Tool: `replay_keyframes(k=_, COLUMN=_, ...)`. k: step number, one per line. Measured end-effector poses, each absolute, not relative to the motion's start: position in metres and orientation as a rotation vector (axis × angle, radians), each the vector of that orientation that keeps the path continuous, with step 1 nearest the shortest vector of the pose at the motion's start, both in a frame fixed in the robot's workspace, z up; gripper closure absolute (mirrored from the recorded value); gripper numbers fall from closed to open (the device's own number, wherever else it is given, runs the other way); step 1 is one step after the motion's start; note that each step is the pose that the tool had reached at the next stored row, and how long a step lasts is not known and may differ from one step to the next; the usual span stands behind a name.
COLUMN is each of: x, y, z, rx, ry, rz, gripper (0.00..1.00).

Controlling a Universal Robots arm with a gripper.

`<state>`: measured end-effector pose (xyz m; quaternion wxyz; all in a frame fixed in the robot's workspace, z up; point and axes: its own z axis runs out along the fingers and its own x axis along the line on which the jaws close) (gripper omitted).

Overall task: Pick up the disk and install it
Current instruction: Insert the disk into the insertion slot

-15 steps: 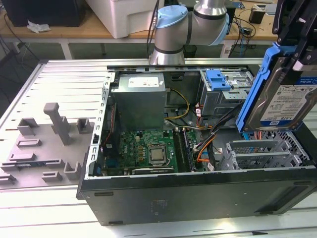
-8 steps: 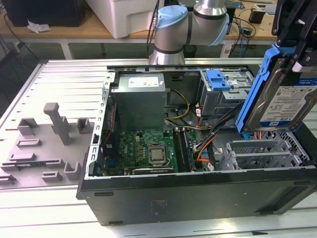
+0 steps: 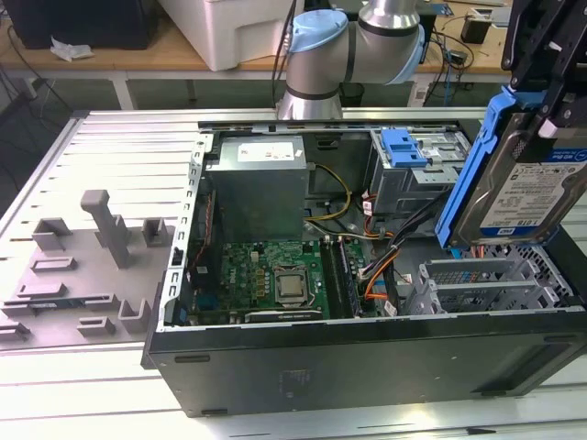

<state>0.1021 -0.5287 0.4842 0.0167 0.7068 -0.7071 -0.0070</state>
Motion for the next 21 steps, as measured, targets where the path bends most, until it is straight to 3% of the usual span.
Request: replay_keyframes(k=21, x=0.1021, y=-0.5322, z=0.4738, rx=2.198, ry=-2.199, rz=-0.021, gripper=0.63)
